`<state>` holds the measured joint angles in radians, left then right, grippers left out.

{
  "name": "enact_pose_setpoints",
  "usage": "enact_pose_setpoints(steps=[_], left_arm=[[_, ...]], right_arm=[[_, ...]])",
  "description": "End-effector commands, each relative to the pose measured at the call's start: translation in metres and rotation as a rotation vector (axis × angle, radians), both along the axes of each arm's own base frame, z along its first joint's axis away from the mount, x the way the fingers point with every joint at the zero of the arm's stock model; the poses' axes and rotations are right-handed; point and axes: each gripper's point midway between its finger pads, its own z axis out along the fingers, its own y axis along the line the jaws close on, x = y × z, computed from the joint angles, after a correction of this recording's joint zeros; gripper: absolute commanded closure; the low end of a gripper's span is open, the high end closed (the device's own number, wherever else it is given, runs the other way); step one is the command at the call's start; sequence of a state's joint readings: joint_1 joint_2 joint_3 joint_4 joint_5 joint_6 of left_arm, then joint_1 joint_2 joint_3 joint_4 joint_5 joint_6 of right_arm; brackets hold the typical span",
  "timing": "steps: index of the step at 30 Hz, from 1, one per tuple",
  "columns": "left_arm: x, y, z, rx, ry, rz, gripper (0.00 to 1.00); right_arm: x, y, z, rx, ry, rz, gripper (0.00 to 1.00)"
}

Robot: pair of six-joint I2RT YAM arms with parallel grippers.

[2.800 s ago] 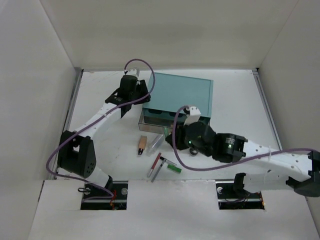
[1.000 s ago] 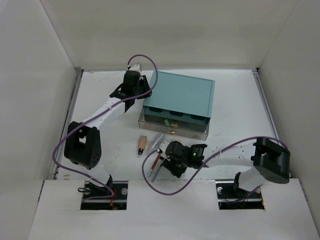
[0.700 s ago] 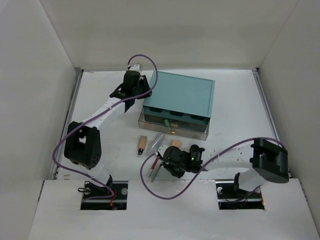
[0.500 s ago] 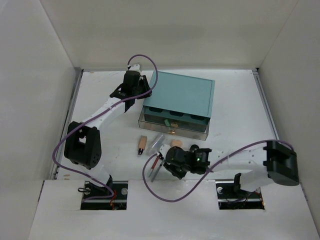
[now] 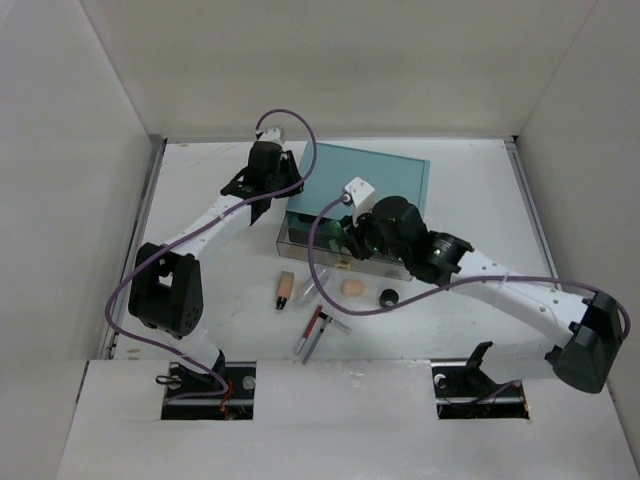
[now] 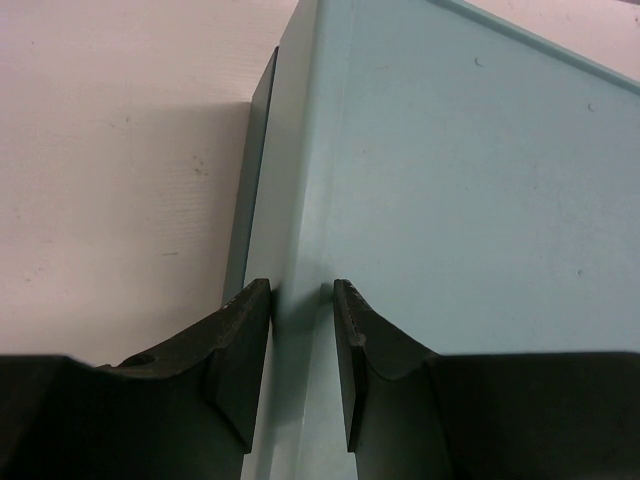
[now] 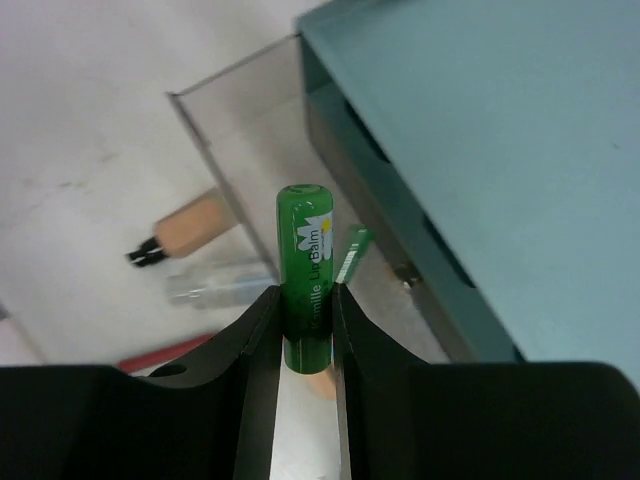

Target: Organize the makeup

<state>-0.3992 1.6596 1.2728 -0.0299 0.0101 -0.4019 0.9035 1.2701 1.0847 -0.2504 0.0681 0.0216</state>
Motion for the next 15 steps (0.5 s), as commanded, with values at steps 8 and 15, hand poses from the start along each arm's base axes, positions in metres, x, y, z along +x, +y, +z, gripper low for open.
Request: enact_pose_setpoints(steps=[8, 15], left_arm=[[-0.016, 0.004, -0.032, 0.081, 0.091, 0.002, 0.72], [-0.019, 0.007, -0.032, 0.086, 0.089, 0.013, 0.72]], right_arm=[[0.014, -0.001, 0.024, 0.008, -0.088, 0.038, 0.48], [-0.087, 0.025, -0.020, -0.026, 0.039, 0.274, 0.46]])
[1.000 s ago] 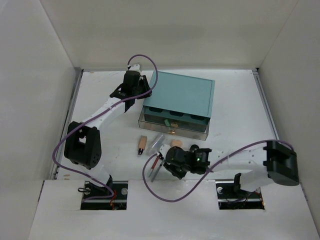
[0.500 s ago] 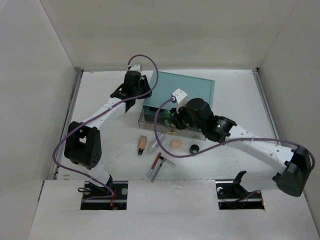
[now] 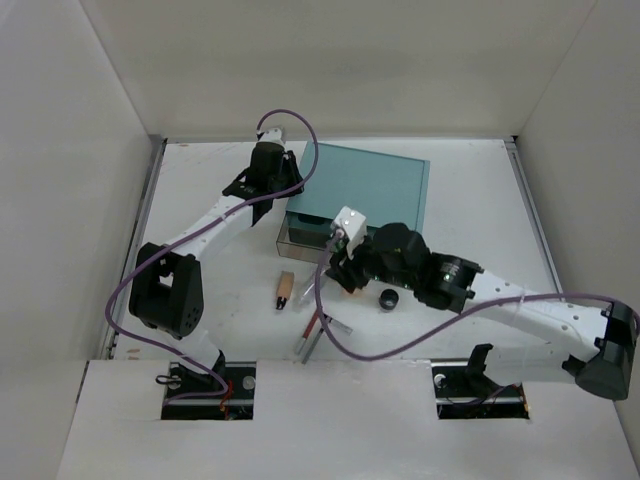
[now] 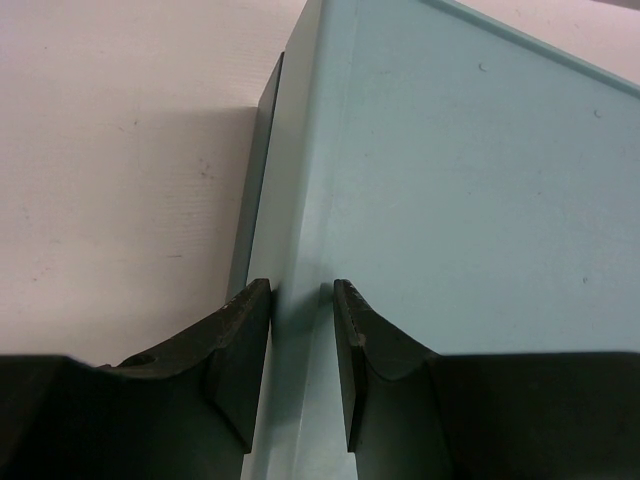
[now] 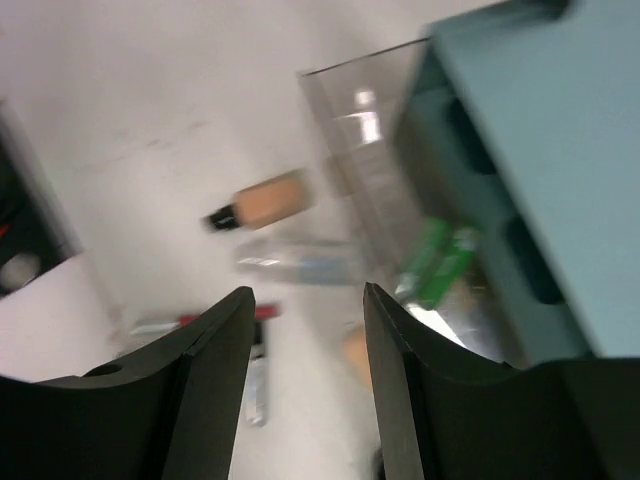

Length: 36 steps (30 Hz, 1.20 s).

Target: Organize the makeup

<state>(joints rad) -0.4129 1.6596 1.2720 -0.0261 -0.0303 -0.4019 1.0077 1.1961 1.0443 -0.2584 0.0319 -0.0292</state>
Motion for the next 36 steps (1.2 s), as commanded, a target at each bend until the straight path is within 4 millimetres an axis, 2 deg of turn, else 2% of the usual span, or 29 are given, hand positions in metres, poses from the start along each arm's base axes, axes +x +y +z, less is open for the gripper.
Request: enact_pose_setpoints(steps=[1, 3, 4, 6, 14, 19, 22, 26, 30, 32, 36], left_arm=[[-0.020, 0.007, -0.032, 0.067, 0.101, -0.007, 0.72], [-0.020, 0.006, -0.033, 0.067, 0.103, -0.009, 0.72], [-0.021, 0.005, -0.034, 0.068, 0.105, -0.010, 0.72], [-0.024, 0.005, -0.037, 0.072, 0.109, -0.010, 0.72], [-0.028, 0.006, -0.040, 0.087, 0.114, -0.001, 0.72], [-0.028, 0.006, -0.039, 0.087, 0.112, -0.001, 0.72], [-0.028, 0.008, -0.040, 0.094, 0.112, 0.007, 0.72], [-0.029, 0.010, -0.043, 0.098, 0.119, 0.010, 0.72], [-0.029, 0.009, -0.044, 0.099, 0.120, 0.010, 0.72], [-0.028, 0.009, -0.043, 0.098, 0.119, 0.010, 0.72], [-0.028, 0.009, -0.045, 0.099, 0.122, 0.010, 0.72]], right_arm=[[-0.058, 0.014, -0.047, -0.072, 0.117, 0.151, 0.46], [-0.074, 0.015, -0.085, -0.145, 0.192, 0.153, 0.46], [-0.076, 0.012, -0.103, -0.179, 0.227, 0.128, 0.46], [-0.073, 0.009, -0.127, -0.225, 0.264, 0.068, 0.46], [-0.067, 0.013, -0.171, -0.286, 0.289, 0.029, 0.40], [-0.068, 0.015, -0.195, -0.324, 0.316, 0.033, 0.40], [-0.060, 0.010, -0.211, -0.357, 0.325, -0.027, 0.41], [-0.047, 0.001, -0.221, -0.367, 0.309, -0.103, 0.47], [-0.050, -0.002, -0.221, -0.359, 0.319, -0.116, 0.79], [-0.051, -0.005, -0.210, -0.342, 0.313, -0.116, 0.87], [-0.054, -0.013, -0.166, -0.258, 0.280, -0.126, 0.89]])
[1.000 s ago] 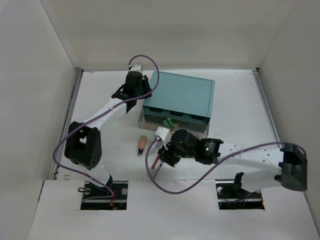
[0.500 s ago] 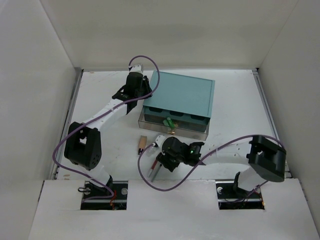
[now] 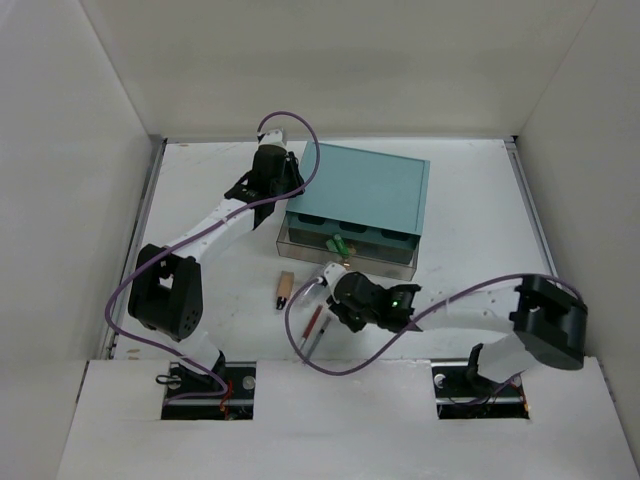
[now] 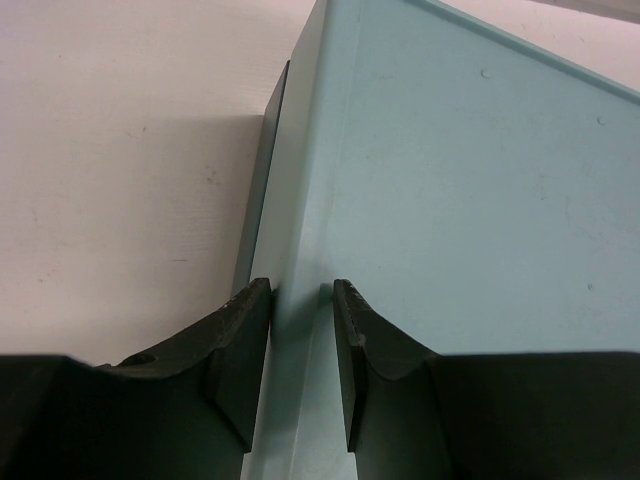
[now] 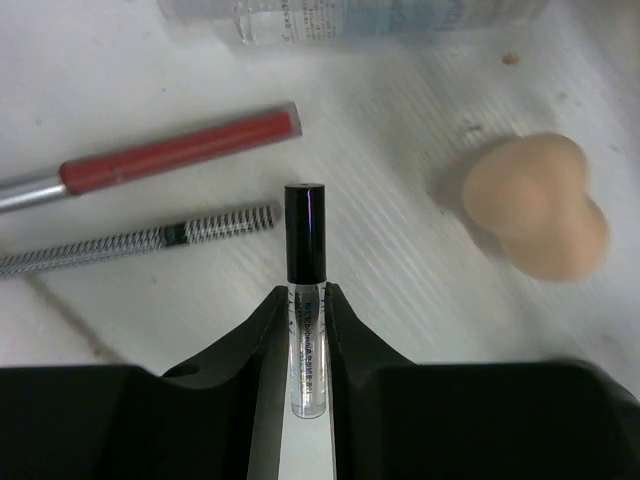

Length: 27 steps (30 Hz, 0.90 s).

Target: Organize the makeup

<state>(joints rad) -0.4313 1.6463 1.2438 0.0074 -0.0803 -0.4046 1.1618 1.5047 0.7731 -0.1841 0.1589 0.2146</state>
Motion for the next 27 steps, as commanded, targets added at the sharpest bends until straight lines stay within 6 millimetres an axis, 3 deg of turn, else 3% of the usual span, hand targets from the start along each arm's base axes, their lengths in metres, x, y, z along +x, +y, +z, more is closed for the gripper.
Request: enact_pose_setpoints(steps=[1, 8, 10, 12, 15, 19, 22, 23, 24, 27], left_arm=[[-0.027, 0.009, -0.046, 0.085, 0.151, -0.014, 0.72], [-0.024, 0.007, -0.045, 0.082, 0.150, -0.014, 0.72], [-0.024, 0.006, -0.045, 0.083, 0.150, -0.014, 0.72], [-0.024, 0.006, -0.046, 0.081, 0.152, -0.012, 0.72], [-0.024, 0.006, -0.046, 0.083, 0.153, -0.011, 0.72], [-0.023, 0.008, -0.046, 0.083, 0.153, -0.007, 0.72], [-0.023, 0.008, -0.044, 0.082, 0.148, -0.003, 0.72], [-0.023, 0.008, -0.043, 0.081, 0.147, -0.003, 0.72], [-0.023, 0.007, -0.042, 0.080, 0.144, -0.005, 0.72], [-0.022, 0.006, -0.039, 0.077, 0.138, -0.006, 0.72]], right_arm=[[0.004, 0.000, 0.052, 0.124, -0.069, -0.033, 0.90], [-0.001, 0.011, 0.185, 0.441, -0.240, 0.126, 0.93], [0.018, 0.005, 0.219, 0.489, -0.333, 0.116, 0.93], [0.047, -0.007, 0.237, 0.486, -0.412, 0.065, 0.92], [0.097, -0.024, 0.241, 0.445, -0.462, -0.038, 0.92], [0.137, -0.025, 0.219, 0.374, -0.449, -0.090, 0.84], [0.143, -0.023, 0.210, 0.351, -0.444, -0.094, 0.76], [0.143, -0.024, 0.210, 0.345, -0.446, -0.096, 0.69], [0.141, -0.026, 0.213, 0.343, -0.453, -0.102, 0.55], [0.125, -0.022, 0.231, 0.367, -0.488, -0.084, 0.41]])
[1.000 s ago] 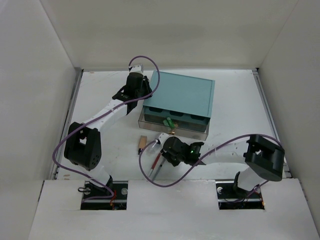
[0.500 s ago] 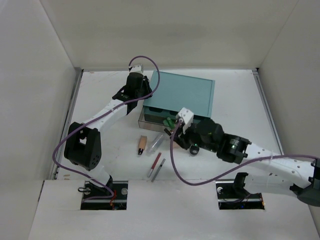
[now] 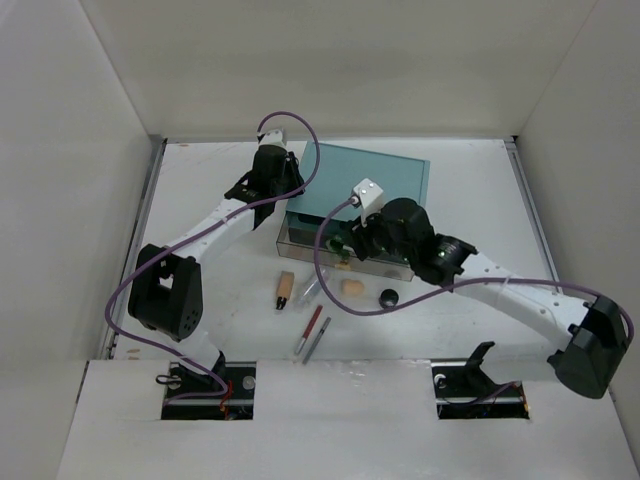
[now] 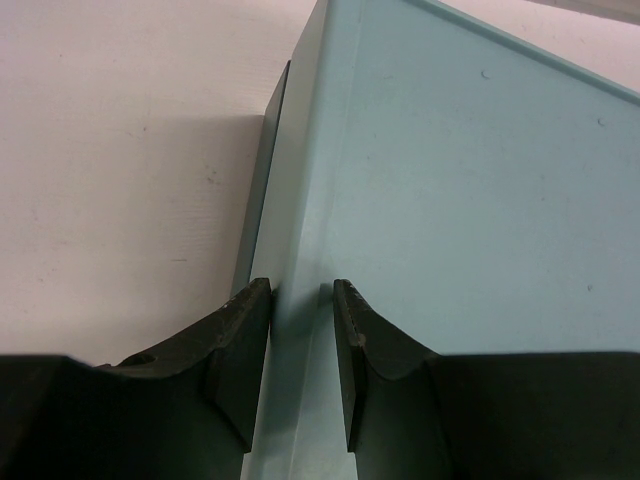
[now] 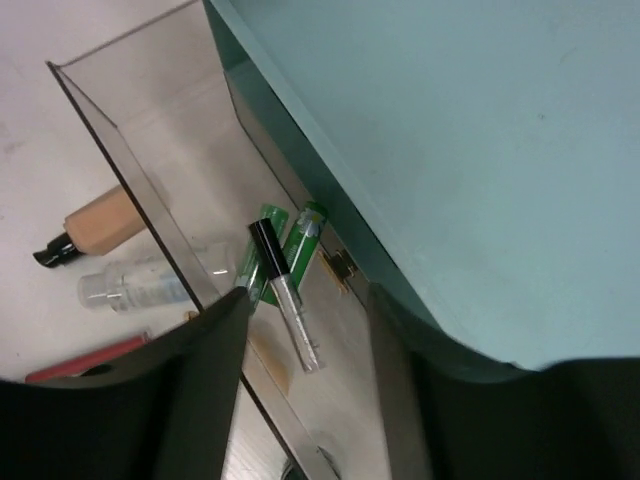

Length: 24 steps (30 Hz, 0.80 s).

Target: Organize the makeup

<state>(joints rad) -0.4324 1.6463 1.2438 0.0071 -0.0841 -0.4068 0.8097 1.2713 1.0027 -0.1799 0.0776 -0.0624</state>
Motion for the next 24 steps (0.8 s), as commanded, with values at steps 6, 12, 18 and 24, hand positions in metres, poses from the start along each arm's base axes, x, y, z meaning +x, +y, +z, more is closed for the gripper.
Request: enact_pose_setpoints(steps=[6, 12, 18, 24], left_arm=[[-0.021, 0.005, -0.039, 0.082, 0.140, -0.016, 0.72], [-0.024, 0.007, -0.043, 0.095, 0.156, -0.017, 0.72], [-0.026, 0.002, -0.041, 0.097, 0.155, -0.040, 0.72], [-0.030, 0.004, -0.039, 0.100, 0.153, -0.044, 0.72]], right_arm=[[-0.106, 0.058, 0.027, 0.016, -0.041, 0.375, 0.36], [-0.182, 0.082, -0.061, -0.166, 0.134, 0.670, 0.33], [-0.184, 0.095, -0.102, -0.325, 0.081, 0.734, 0.31], [-0.183, 0.104, -0.138, -0.419, 0.094, 0.767, 0.30]])
